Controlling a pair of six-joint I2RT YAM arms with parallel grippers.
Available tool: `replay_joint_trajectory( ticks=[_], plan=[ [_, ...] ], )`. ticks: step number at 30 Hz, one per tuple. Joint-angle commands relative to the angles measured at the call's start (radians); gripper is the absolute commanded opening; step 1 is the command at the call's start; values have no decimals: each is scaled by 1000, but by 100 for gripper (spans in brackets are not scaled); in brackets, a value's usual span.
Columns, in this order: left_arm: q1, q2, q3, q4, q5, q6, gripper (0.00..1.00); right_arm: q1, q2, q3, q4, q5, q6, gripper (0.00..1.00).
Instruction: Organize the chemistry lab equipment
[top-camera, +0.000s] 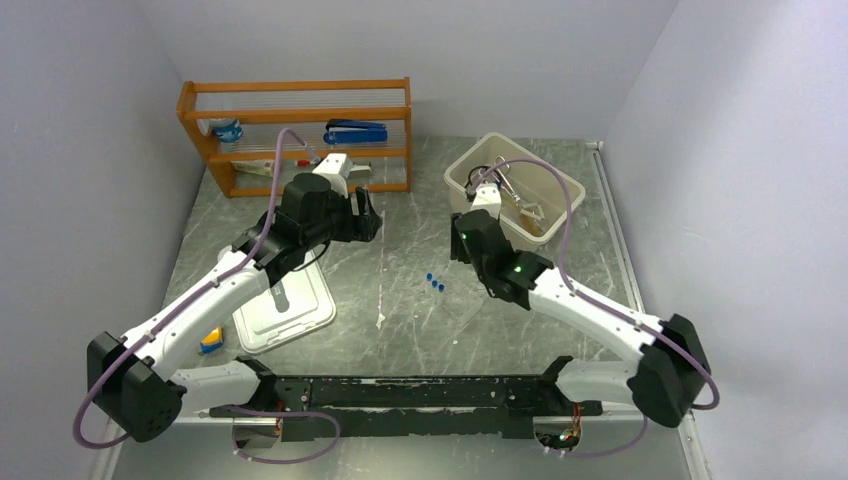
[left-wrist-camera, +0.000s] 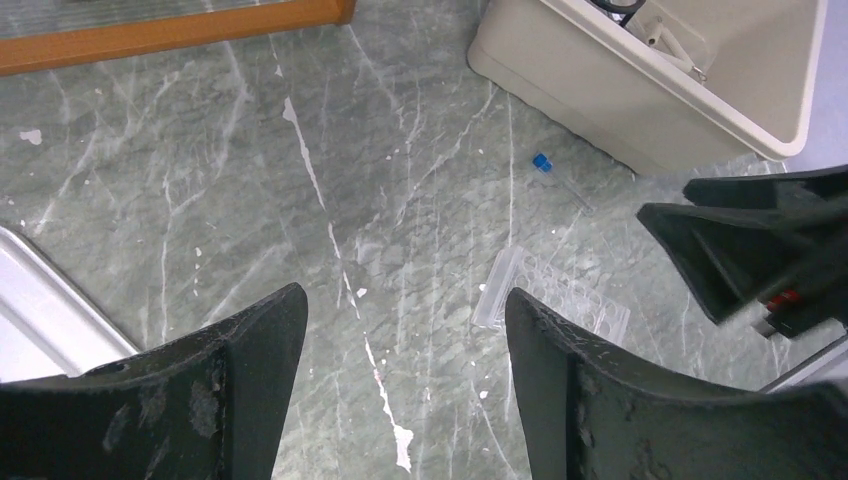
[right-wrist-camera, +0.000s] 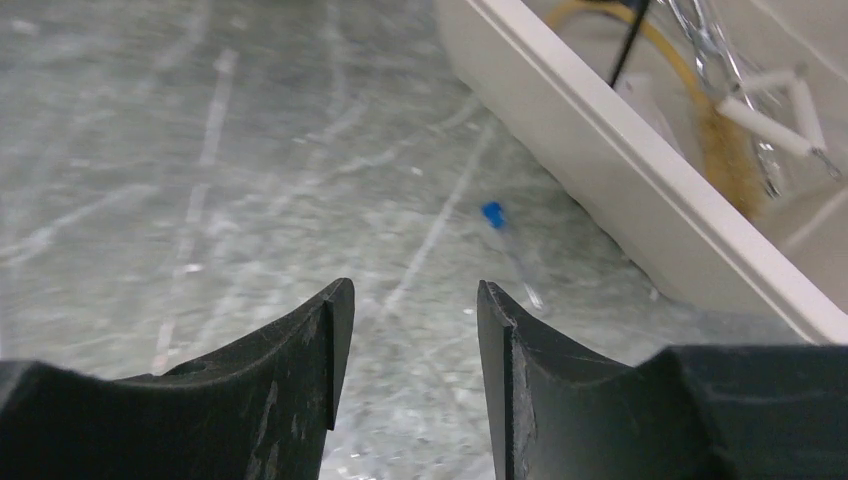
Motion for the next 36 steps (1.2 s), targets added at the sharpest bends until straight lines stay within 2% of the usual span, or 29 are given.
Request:
replay_joint_trajectory(
  ticks=[1,7,13,20,26,31,36],
  plan=[
    [-1,-39,-18,3,-39,-7,77,-80,113,17,-113,-11,32,52],
    [-1,-44,-42,10,-26,-21,77,-196,313,39,-92,-74,-39,54],
    [0,-38,-33,-6,-40,-16,76,-213,457,77,-67,-56,-98,54],
    [0,-45,-31,-5,-56,-11,77,-231,520,70,-17,-89,-135,45],
    [0,-33,-24,-6,-51,-12,77,-253,540,62,4,-164,-147,43],
    [0,-35,-24,-6,-54,-9,77,-254,538,63,7,-203,-146,26],
    [0,-34,-20,-5,-49,-10,77,-256,566,86,22,-234,-146,31]
  ],
)
